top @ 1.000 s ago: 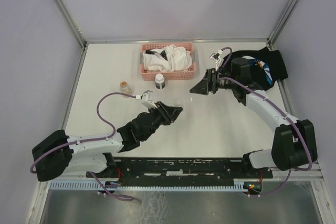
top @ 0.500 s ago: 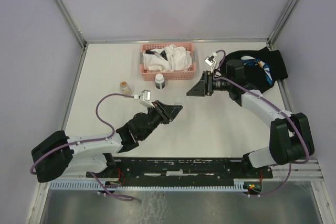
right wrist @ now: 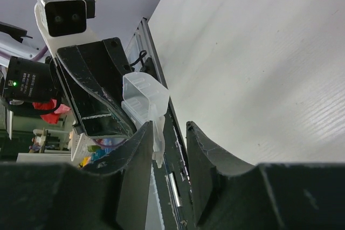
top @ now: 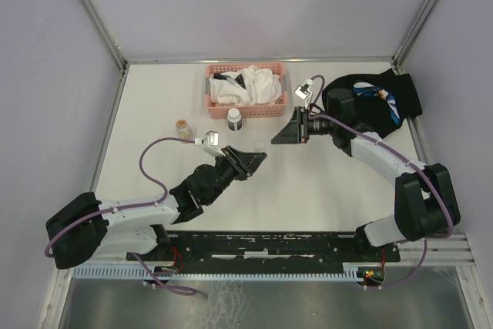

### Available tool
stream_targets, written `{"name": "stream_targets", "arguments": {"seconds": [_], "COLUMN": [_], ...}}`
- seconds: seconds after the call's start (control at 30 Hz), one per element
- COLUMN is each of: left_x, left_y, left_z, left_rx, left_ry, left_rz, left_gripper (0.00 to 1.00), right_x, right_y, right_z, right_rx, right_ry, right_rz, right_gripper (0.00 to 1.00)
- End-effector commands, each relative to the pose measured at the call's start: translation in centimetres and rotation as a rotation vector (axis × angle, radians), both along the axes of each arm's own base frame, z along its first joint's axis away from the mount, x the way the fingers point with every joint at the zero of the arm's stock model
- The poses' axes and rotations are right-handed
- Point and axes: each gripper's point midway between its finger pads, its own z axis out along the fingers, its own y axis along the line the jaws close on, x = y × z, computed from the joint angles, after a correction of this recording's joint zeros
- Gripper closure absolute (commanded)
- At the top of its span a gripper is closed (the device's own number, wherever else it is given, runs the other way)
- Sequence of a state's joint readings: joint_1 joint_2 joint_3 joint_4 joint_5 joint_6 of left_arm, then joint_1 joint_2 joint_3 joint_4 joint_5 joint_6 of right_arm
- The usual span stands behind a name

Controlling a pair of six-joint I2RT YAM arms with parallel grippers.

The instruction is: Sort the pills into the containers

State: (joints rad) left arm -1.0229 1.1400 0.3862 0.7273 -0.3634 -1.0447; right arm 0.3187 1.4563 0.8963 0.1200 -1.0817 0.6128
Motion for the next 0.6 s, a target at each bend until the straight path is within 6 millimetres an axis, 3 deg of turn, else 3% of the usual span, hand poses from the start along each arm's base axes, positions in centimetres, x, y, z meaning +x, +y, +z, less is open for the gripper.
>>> {"name": "stream_targets", "arguments": {"seconds": [0.0,0.3,0.47,0.57], "left_x": [0.2,0.3,0.2,0.1], "left_y": [0.0,-0.3,-0.3,-0.2], "left_z": [2.5,1.7,1.2,1.0], "left_rx": [-0.097,-0.088,-0.085,-0.085], "left_ry": [-0.025,-0.005,0.008,0.014], "left_rz": [0.004,-0.002,-0.008,-0.003], "left_gripper": [0.95,0.89,0.71,0.52], "right_x": [0.0,-0.1,-0.1,-0.1], "right_y": [0.4,0.5,0.5,0.5], "right_z": [1.3,1.6,1.7,1.6], "right_rx": [0.035,0.043,0.050,0.050], "right_ry": [-0.046,-0.047,-0.042,-0.043], "right_rz": [0.036,0.051,0.052,0.056], "right_gripper": [0.63,0.83,0.91,0.93]}}
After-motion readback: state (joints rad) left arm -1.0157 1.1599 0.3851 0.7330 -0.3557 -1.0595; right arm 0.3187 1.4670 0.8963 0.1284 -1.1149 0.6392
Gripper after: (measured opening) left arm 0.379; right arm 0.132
